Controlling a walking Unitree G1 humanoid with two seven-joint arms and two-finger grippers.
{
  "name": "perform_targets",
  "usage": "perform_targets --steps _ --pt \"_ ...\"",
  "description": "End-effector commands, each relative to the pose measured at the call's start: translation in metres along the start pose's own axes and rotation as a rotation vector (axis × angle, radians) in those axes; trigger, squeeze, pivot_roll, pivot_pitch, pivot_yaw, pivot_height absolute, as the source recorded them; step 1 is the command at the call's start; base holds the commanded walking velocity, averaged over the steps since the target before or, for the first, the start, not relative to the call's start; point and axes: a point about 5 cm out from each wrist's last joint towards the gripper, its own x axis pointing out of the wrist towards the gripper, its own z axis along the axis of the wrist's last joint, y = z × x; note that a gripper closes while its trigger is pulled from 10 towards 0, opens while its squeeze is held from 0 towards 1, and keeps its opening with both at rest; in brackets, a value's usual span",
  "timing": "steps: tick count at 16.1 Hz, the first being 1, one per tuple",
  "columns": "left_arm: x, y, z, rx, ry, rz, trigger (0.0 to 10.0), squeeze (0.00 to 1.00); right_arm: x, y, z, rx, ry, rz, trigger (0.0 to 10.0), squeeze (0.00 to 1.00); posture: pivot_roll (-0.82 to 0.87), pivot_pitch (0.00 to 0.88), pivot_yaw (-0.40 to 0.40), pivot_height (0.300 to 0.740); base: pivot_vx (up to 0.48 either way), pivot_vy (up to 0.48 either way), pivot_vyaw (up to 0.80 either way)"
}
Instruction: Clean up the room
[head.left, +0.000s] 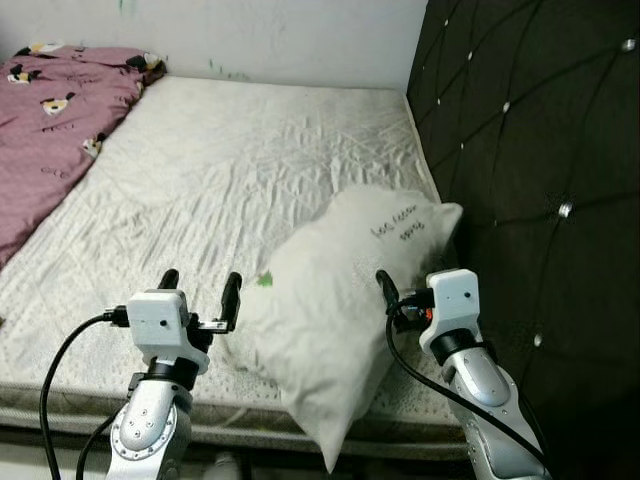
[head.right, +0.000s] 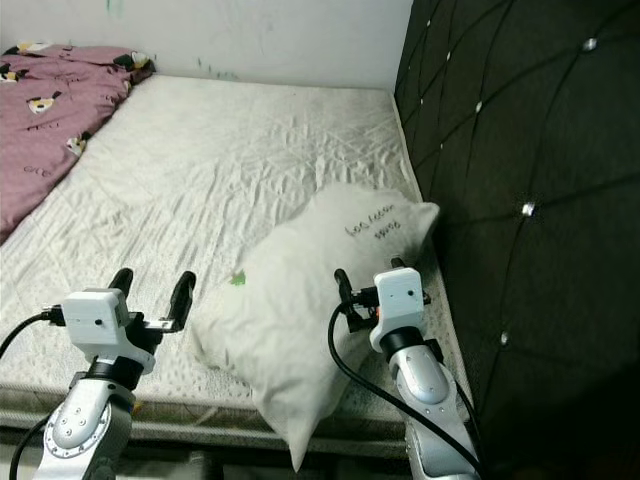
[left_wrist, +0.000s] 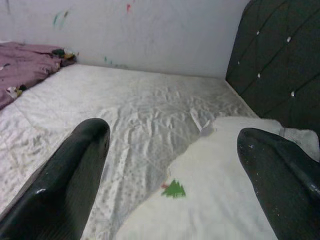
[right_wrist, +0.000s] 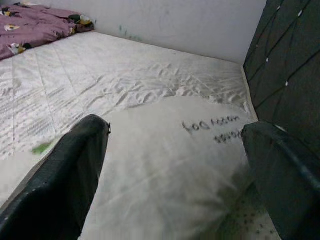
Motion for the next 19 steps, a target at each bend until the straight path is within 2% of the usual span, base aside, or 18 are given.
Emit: perform_targets --steps 1,4,15,19 --pt "-0.001 0.0 -0.003 0.005 0.022 -0.005 10.0 0.0 0.0 0.001 0.001 -0.006 -0.003 0.009 10.0 0.0 0.01 0.095 -0.018 0.616 0.0 0.0 0.0" --pt "0.001 -0.002 -0.004 0.009 0.031 -0.02 10.0 0.0 0.002 0.003 0.0 -0.006 -0.002 0.018 10.0 0.0 0.01 0.106 -0.019 0.593 0.0 0.0 0.0" --pt "0.005 -0.003 -0.006 0.003 0.036 -0.001 10.0 0.0 0.01 0.007 -0.005 -0.051 0.028 0.078 10.0 0.0 0.01 0.119 -0.028 0.593 0.0 0.0 0.0" --pt "0.006 -0.004 -0.007 -0.001 0.045 -0.01 10.0 0.0 0.01 0.008 -0.007 -0.07 0.037 0.089 10.0 0.0 0.01 0.113 -0.029 0.593 0.276 0.0 0.0"
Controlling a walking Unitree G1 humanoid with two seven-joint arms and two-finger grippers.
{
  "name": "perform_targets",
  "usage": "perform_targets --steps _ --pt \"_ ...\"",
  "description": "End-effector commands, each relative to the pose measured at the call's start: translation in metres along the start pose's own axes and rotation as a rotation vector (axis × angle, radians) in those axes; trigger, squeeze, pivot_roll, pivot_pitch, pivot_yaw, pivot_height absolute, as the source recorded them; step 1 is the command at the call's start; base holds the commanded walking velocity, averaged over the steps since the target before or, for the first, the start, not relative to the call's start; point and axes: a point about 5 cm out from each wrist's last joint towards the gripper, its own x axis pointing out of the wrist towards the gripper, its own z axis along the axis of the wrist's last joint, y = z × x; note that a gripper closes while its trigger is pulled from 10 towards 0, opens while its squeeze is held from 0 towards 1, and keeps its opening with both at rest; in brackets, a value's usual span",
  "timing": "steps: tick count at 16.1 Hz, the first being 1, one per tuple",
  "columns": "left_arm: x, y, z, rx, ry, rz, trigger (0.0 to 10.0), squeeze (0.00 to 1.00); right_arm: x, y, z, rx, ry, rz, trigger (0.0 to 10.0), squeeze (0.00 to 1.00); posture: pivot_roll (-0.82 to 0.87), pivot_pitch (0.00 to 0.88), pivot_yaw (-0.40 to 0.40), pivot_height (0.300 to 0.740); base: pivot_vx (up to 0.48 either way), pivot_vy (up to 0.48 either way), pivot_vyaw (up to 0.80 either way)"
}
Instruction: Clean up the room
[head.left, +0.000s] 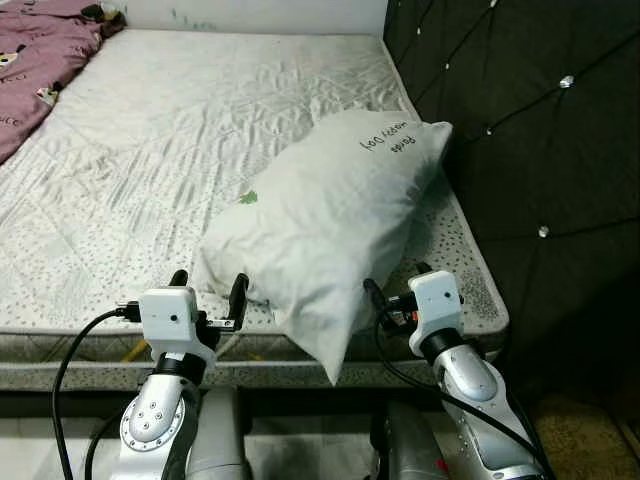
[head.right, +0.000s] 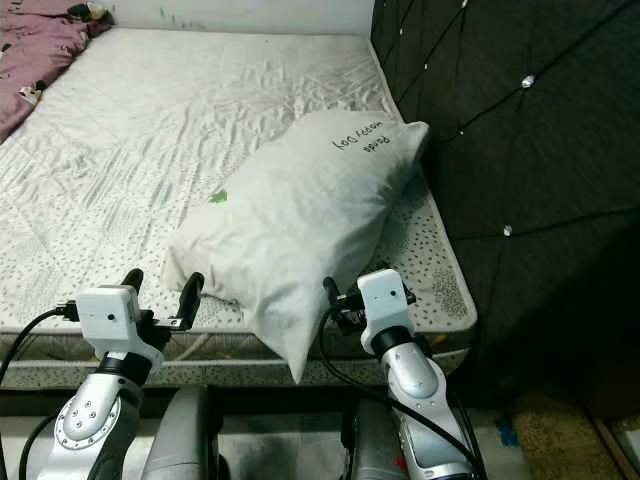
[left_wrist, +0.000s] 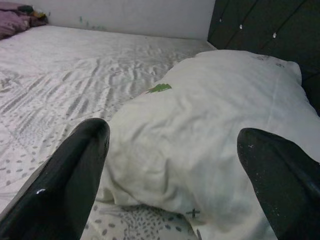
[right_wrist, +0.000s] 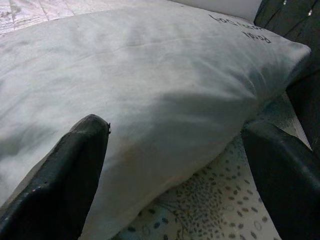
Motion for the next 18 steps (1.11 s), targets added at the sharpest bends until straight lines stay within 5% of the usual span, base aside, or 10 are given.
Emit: perform_targets --steps 1,9,12,18 --pt "0.0 0.001 -0.001 0.007 0.01 0.001 10.0 0.0 0.003 0.001 0.004 -0.008 -0.014 0.014 10.0 0.0 0.01 0.113 -0.029 0.593 0.289 0.0 0.0" --pt "0.0 0.001 -0.003 0.009 0.026 -0.008 10.0 0.0 0.003 0.002 0.0 0.012 0.0 0.016 10.0 0.0 0.01 0.11 -0.025 0.593 0.036 0.0 0.0" --pt "0.0 0.0 -0.003 0.011 0.027 -0.012 10.0 0.0 0.002 0.006 0.003 -0.06 -0.014 0.054 10.0 0.0 0.01 0.105 -0.025 0.593 0.0 0.0 0.8" --pt "0.002 0.0 -0.006 0.011 0.048 -0.015 10.0 0.0 -0.009 0.013 -0.004 0.006 0.12 0.262 10.0 0.0 0.0 0.109 -0.021 0.593 0.0 0.0 0.09"
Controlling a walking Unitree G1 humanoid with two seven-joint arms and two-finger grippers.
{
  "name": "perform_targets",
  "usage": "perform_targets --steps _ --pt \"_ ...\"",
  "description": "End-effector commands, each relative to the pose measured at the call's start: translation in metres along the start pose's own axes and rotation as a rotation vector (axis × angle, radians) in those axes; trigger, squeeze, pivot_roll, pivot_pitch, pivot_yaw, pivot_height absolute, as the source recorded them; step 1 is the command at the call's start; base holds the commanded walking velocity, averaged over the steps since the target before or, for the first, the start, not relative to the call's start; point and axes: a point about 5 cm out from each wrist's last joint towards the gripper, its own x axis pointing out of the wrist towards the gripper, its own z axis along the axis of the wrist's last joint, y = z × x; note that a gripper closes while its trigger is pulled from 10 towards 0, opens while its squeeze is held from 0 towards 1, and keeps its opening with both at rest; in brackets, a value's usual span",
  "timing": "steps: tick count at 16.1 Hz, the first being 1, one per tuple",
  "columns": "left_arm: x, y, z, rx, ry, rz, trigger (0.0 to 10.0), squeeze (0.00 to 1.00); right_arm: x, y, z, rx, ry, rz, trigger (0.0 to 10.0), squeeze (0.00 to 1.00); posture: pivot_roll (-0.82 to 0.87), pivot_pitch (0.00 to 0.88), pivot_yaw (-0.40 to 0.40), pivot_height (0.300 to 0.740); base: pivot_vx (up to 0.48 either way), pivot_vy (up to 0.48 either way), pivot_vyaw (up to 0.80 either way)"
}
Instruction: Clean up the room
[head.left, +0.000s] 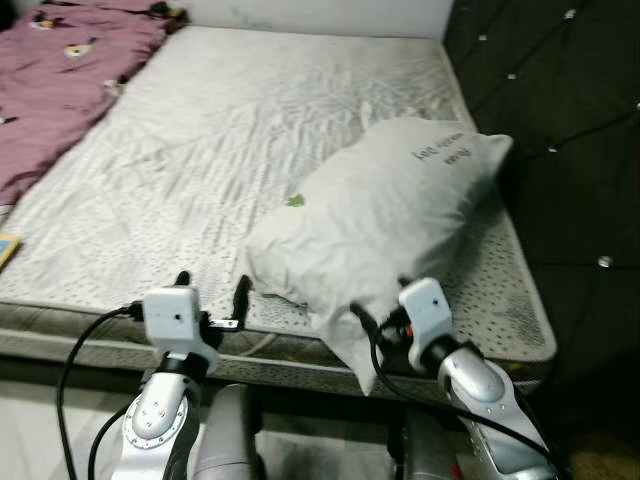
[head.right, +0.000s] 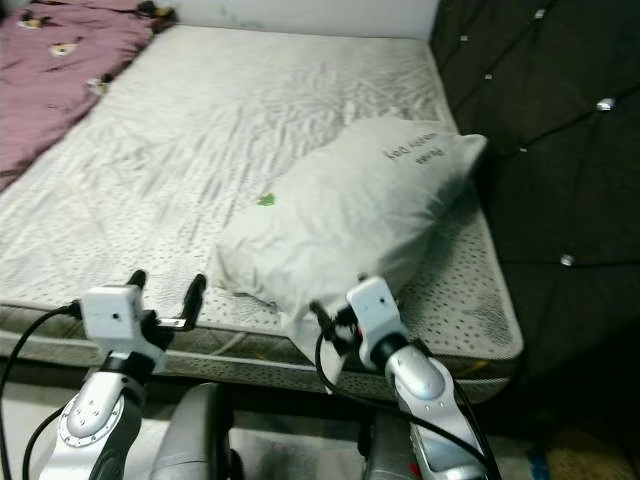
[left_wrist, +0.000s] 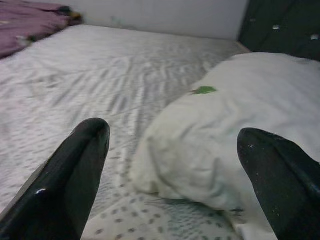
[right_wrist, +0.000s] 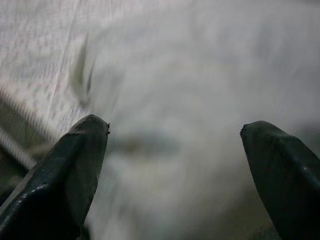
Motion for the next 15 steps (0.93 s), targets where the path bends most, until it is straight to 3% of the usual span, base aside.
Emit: perform_targets --steps 1,4,5,6,11,15 --pt "0.0 0.002 -0.004 0.007 0.028 0.0 10.0 0.0 0.002 0.005 0.004 0.025 0.013 0.022 10.0 0.0 0.0 0.108 -0.018 0.593 0.0 0.0 0.0" --pt "0.0 0.001 -0.004 0.013 0.03 0.0 10.0 0.0 0.009 -0.001 0.004 0.032 0.06 -0.073 10.0 0.0 0.01 0.112 -0.02 0.593 0.0 0.0 0.0" --pt "0.0 0.001 -0.004 0.019 0.027 0.0 10.0 0.0 0.012 -0.01 0.0 0.097 0.131 -0.175 10.0 0.0 0.01 0.108 -0.02 0.593 0.0 0.0 0.0" --pt "0.0 0.002 -0.004 0.022 0.027 0.001 10.0 0.0 0.012 -0.011 -0.002 0.17 0.173 -0.203 10.0 0.0 0.01 0.108 -0.02 0.593 0.0 0.0 0.0" --pt "0.003 0.004 -0.005 0.033 0.041 -0.008 10.0 0.0 0.011 0.001 -0.008 0.208 0.26 -0.153 10.0 0.0 0.01 0.106 -0.007 0.593 0.0 0.0 0.0" --pt "0.005 0.003 -0.004 0.039 0.037 -0.012 10.0 0.0 0.038 0.023 0.01 0.294 0.242 -0.112 10.0 0.0 0.03 0.101 -0.006 0.593 0.0 0.0 0.0"
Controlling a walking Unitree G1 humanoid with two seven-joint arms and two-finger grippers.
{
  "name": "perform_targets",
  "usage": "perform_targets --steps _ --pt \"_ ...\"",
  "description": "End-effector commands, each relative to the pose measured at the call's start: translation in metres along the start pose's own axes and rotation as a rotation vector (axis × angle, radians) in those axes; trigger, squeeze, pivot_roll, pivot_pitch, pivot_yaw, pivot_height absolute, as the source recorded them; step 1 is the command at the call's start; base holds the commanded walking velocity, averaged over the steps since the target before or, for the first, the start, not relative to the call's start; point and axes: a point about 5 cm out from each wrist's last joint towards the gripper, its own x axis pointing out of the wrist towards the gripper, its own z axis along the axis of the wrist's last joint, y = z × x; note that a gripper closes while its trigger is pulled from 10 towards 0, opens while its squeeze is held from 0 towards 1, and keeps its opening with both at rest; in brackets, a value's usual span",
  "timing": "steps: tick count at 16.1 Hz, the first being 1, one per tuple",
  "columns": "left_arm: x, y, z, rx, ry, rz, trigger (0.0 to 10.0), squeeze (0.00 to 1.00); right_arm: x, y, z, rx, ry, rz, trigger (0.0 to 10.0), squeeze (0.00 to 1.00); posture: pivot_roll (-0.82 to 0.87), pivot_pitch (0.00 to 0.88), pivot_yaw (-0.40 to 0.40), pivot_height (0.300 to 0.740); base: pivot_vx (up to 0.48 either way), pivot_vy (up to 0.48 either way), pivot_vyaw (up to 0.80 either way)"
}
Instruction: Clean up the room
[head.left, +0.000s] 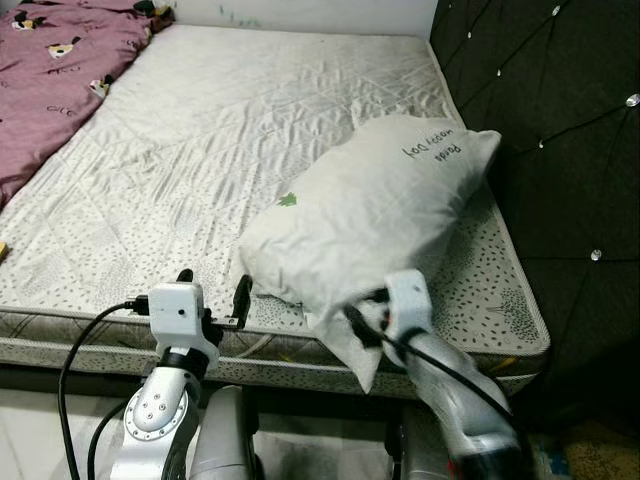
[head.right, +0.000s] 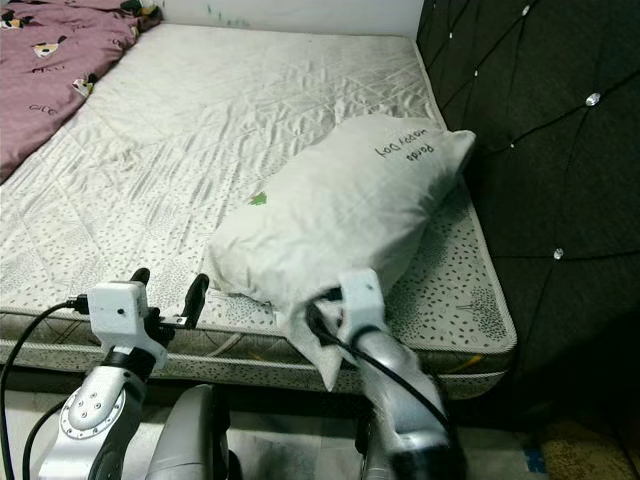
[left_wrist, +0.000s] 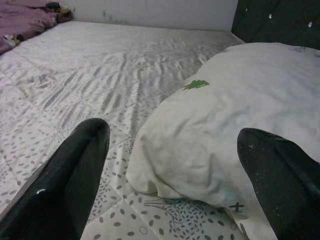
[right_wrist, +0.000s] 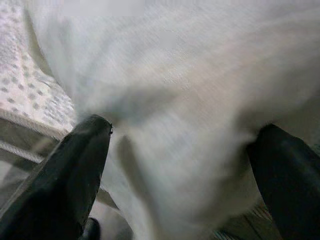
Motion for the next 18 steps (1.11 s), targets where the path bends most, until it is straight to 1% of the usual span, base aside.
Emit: perform_targets --steps 1,2,3,4,6,7,9,11,12,14,18 --pt "0.0 0.002 -0.003 0.006 0.022 0.001 10.0 0.0 0.003 0.008 0.002 0.006 0.006 0.024 10.0 0.0 0.03 0.101 -0.006 0.593 0.0 0.0 0.0" --pt "0.0 0.003 -0.003 0.012 0.018 0.008 10.0 0.0 0.009 0.016 0.007 0.01 -0.006 0.034 10.0 0.0 0.04 0.1 -0.006 0.593 0.0 0.0 0.0" --pt "0.0 0.003 -0.002 0.013 0.016 0.01 10.0 0.0 0.013 0.019 0.01 0.026 -0.022 0.039 9.4 0.0 0.04 0.099 -0.004 0.593 0.0 0.0 0.0" --pt "-0.001 0.003 -0.002 0.013 0.014 0.011 10.0 0.0 0.017 0.022 0.013 0.041 -0.032 0.032 0.0 0.0 0.04 0.099 -0.004 0.593 0.0 0.0 0.0" --pt "-0.002 0.002 -0.001 0.014 0.011 0.018 10.0 0.0 0.023 0.025 0.015 0.025 -0.045 0.026 0.0 0.0 0.06 0.102 -0.011 0.593 0.0 0.0 0.0" --pt "-0.005 0.003 -0.001 0.013 0.01 0.031 10.0 0.0 0.027 0.027 0.014 0.011 -0.049 0.016 0.0 0.0 0.07 0.109 -0.014 0.593 0.0 0.0 0.0" --pt "-0.009 0.003 0.0 0.014 0.011 0.038 10.0 0.0 0.029 0.027 0.014 0.012 -0.058 0.003 0.0 0.0 0.08 0.121 -0.019 0.593 0.0 0.0 0.0" --pt "-0.017 0.004 0.0 0.006 0.031 0.035 10.0 0.0 0.03 0.023 0.014 0.015 -0.086 -0.021 0.0 0.0 0.09 0.141 -0.017 0.593 0.0 0.0 0.0" --pt "-0.018 0.004 -0.001 0.003 0.039 0.034 10.0 0.0 0.031 0.022 0.013 0.012 -0.09 -0.025 0.0 0.0 0.09 0.142 -0.016 0.593 0.0 0.0 0.0" --pt "-0.015 0.004 0.001 0.013 0.036 0.03 10.0 0.0 0.031 0.019 0.018 0.01 -0.128 -0.023 0.0 0.0 0.09 0.141 -0.007 0.593 0.0 0.0 0.0" --pt "-0.014 0.001 0.003 0.016 0.033 0.022 10.0 0.0 0.033 0.008 0.019 0.007 -0.144 -0.049 0.0 0.0 0.08 0.137 -0.001 0.593 0.0 0.0 0.0"
